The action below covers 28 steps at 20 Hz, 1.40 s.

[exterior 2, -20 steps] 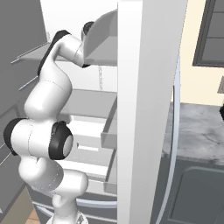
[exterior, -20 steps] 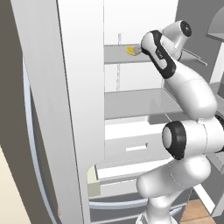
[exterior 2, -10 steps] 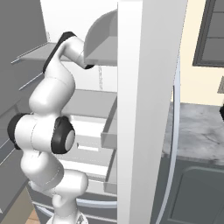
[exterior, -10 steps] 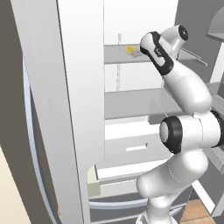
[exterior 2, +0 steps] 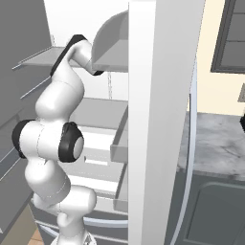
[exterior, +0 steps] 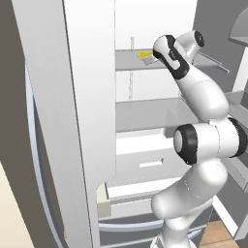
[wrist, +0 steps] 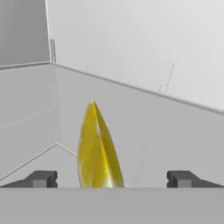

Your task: There is a bowl on the dining counter. Grab a lemon wedge from the fridge and place it in the bowl. Then get the liquor bottle and glass cup from the cabinet and place them next to the bowl.

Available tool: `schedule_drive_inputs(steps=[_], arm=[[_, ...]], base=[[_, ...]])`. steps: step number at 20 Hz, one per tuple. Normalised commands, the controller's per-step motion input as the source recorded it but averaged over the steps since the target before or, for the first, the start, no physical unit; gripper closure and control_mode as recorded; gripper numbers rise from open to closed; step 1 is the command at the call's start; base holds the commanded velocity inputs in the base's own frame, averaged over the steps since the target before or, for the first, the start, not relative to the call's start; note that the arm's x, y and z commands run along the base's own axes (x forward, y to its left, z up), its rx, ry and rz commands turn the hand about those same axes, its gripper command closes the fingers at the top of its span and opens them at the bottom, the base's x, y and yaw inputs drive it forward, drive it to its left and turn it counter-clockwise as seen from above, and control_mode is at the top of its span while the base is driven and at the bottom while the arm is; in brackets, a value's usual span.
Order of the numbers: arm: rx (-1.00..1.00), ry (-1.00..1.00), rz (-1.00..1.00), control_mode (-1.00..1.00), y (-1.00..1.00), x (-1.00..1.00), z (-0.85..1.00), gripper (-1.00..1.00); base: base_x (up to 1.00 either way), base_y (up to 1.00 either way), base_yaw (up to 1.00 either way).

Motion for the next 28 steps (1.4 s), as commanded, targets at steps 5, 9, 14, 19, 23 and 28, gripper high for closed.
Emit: schedule_drive_inputs(steps=[5, 9, 14, 19, 23, 28], arm=[[0.0, 0.0, 0.08, -1.0, 0.23, 0.24, -0.14, 1.0], [0.0, 0.0, 0.11, -1.0, 0.14, 0.15, -0.12, 1.0], [-0.02, 0.03, 0.06, -1.0, 0.1, 0.03, -0.04, 1.0], [-0.01, -0.03, 0.0, -1.0, 0.02, -0.05, 0.0, 1.0], [-0.01, -0.08, 0.0, -1.0, 0.06, -0.3, 0.0, 1.0], [0.0, -0.15, 0.0, -1.0, 0.17, -0.56, 0.0, 1.0]], base=[[0.0, 0.0, 0.0], [0.0, 0.0, 0.0], [0.0, 0.0, 0.0], [0.0, 0.0, 0.0], [0.0, 0.0, 0.0], [0.0, 0.0, 0.0]])
